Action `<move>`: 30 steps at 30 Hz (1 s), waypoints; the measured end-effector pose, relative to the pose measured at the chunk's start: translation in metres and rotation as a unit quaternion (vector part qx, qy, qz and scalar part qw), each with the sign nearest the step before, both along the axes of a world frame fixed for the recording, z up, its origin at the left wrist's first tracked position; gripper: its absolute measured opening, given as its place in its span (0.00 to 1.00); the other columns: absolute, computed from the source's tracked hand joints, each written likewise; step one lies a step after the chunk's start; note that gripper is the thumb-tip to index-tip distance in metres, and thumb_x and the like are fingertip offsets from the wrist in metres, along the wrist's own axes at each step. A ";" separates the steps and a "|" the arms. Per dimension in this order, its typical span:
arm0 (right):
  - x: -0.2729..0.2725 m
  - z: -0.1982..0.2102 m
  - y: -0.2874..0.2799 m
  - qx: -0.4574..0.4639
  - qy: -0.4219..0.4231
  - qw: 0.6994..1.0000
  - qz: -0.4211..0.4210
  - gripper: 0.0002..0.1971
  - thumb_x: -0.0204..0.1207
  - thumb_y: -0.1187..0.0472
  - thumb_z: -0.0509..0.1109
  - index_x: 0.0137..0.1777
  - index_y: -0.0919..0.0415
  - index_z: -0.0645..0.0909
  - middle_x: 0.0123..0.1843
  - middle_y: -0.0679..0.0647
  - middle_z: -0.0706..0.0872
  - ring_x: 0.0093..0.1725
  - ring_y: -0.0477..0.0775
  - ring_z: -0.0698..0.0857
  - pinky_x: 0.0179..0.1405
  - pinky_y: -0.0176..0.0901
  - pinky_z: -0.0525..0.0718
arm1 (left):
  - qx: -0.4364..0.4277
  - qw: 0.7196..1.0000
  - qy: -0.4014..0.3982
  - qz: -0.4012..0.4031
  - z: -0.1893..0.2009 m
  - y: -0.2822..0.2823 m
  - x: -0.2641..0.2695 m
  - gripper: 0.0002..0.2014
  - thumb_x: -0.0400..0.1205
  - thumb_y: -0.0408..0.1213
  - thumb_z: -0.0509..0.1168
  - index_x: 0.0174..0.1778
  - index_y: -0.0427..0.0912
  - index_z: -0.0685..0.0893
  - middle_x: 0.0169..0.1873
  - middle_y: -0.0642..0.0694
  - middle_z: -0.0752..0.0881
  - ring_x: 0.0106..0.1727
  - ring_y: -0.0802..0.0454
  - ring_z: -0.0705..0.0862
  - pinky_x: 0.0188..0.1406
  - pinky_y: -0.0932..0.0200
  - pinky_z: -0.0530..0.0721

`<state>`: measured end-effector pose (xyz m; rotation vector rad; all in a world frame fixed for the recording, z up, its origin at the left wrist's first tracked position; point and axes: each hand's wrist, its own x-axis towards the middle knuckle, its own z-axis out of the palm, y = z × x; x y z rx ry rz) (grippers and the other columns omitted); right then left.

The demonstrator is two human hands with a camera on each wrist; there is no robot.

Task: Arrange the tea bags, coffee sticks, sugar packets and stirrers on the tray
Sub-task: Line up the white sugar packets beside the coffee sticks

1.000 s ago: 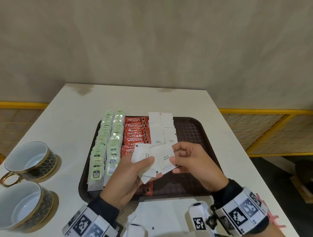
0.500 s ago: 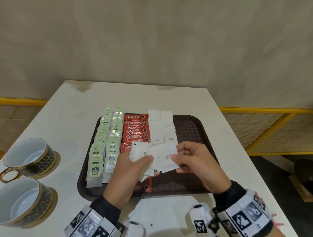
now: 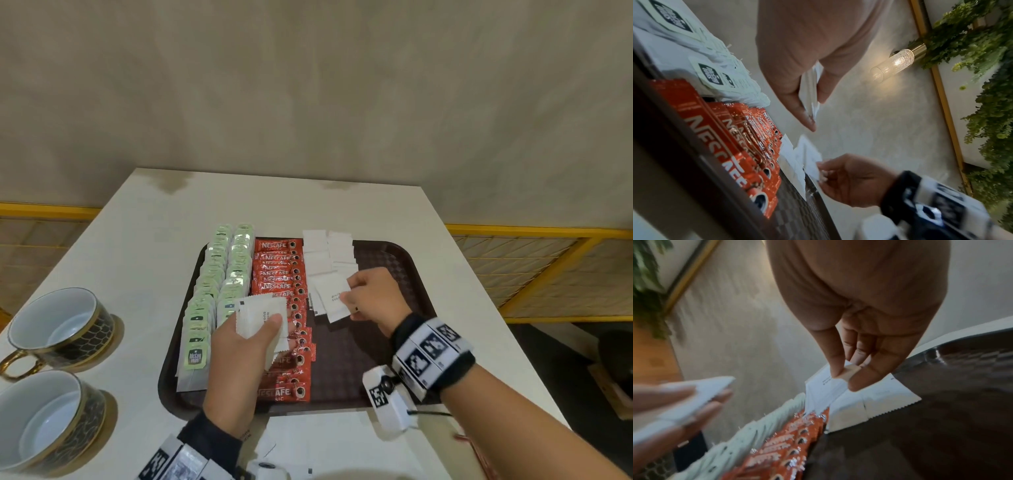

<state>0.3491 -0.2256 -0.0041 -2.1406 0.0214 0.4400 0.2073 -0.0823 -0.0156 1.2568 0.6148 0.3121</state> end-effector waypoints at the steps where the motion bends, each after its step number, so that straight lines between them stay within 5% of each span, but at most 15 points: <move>1: 0.005 -0.004 0.004 -0.017 0.004 1.000 -0.005 0.03 0.72 0.75 0.71 0.39 0.73 0.80 0.55 0.72 0.87 0.48 0.64 0.91 0.32 0.48 0.91 | -0.002 1.000 0.001 -0.002 -0.001 0.000 0.000 0.10 0.80 0.32 0.70 0.55 0.45 0.87 0.46 0.47 0.92 0.48 0.48 0.91 0.47 0.50 0.87; 5: 0.015 -0.014 0.016 -0.047 0.018 0.998 -0.029 0.16 0.72 0.77 0.70 0.27 0.63 0.75 0.38 0.62 0.85 0.43 0.63 0.89 0.39 0.63 0.91 | -0.011 1.000 0.008 -0.001 -0.003 0.004 -0.002 0.09 0.79 0.34 0.70 0.54 0.48 0.86 0.45 0.47 0.93 0.47 0.48 0.91 0.45 0.48 0.88; 13: 0.020 -0.022 0.021 -0.081 0.033 0.995 -0.038 0.05 0.70 0.75 0.74 0.38 0.67 0.81 0.44 0.62 0.87 0.44 0.63 0.89 0.38 0.60 0.92 | -0.038 0.999 0.005 -0.006 -0.004 0.011 -0.004 0.10 0.80 0.34 0.69 0.57 0.48 0.86 0.47 0.45 0.92 0.48 0.45 0.91 0.50 0.41 0.88; 16: 0.023 -0.015 0.016 -0.051 0.071 0.995 -0.038 0.10 0.70 0.74 0.76 0.35 0.64 0.78 0.42 0.60 0.85 0.43 0.59 0.87 0.30 0.49 0.90 | -0.038 0.999 0.006 -0.016 -0.006 0.010 -0.003 0.12 0.80 0.35 0.69 0.59 0.46 0.85 0.47 0.44 0.92 0.49 0.44 0.91 0.53 0.39 0.88; 20: 0.034 -0.001 -0.013 0.006 0.116 0.992 -0.053 0.15 0.71 0.76 0.75 0.30 0.64 0.75 0.29 0.58 0.76 0.26 0.51 0.72 0.17 0.33 0.68 | -0.046 0.999 0.000 -0.016 -0.007 0.012 -0.005 0.12 0.80 0.35 0.69 0.59 0.48 0.85 0.48 0.44 0.92 0.50 0.43 0.91 0.54 0.38 0.87; 30: 0.050 -0.008 -0.020 -0.090 0.098 0.990 -0.050 0.09 0.68 0.72 0.80 0.38 0.67 0.81 0.38 0.63 0.87 0.32 0.56 0.86 0.41 0.51 0.92 | -0.064 0.997 0.003 -0.033 -0.001 0.005 -0.001 0.10 0.80 0.31 0.68 0.55 0.47 0.86 0.48 0.43 0.92 0.50 0.41 0.91 0.58 0.37 0.85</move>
